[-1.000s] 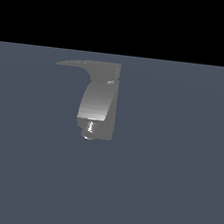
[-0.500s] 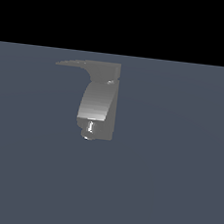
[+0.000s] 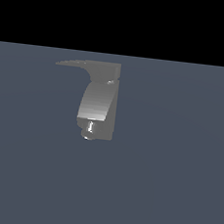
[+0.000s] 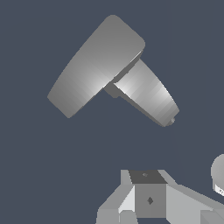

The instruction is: Turn on the faucet by rotating a designated handle.

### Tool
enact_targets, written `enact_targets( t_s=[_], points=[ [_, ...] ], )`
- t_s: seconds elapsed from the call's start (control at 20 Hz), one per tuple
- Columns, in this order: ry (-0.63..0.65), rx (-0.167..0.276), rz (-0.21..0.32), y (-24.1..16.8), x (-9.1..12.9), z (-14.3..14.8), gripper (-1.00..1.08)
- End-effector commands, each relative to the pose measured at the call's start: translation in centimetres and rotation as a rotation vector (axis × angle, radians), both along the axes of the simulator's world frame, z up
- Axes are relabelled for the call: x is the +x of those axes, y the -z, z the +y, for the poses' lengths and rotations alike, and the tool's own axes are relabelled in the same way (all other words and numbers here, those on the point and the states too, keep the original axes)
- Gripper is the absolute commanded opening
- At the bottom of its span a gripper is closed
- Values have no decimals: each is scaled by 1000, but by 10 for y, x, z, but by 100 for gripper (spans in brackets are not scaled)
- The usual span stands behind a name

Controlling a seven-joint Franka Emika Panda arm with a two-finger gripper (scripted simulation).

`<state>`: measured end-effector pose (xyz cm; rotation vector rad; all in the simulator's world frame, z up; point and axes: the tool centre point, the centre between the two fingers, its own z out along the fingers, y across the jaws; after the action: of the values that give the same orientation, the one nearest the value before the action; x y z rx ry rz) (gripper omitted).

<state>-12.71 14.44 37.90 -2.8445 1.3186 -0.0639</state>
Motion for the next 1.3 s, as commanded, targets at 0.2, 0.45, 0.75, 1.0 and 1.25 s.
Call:
enact_targets(
  t_s=[0.2, 0.45, 0.75, 1.0, 1.25],
  points=[
    [126, 8, 4, 19, 28, 12, -100],
    [219, 12, 7, 33, 50, 19, -100],
    [328, 17, 11, 49, 76, 23, -100],
    [420, 20, 14, 64, 98, 25, -100],
    [517, 21, 18, 79, 122, 24, -100]
  ],
)
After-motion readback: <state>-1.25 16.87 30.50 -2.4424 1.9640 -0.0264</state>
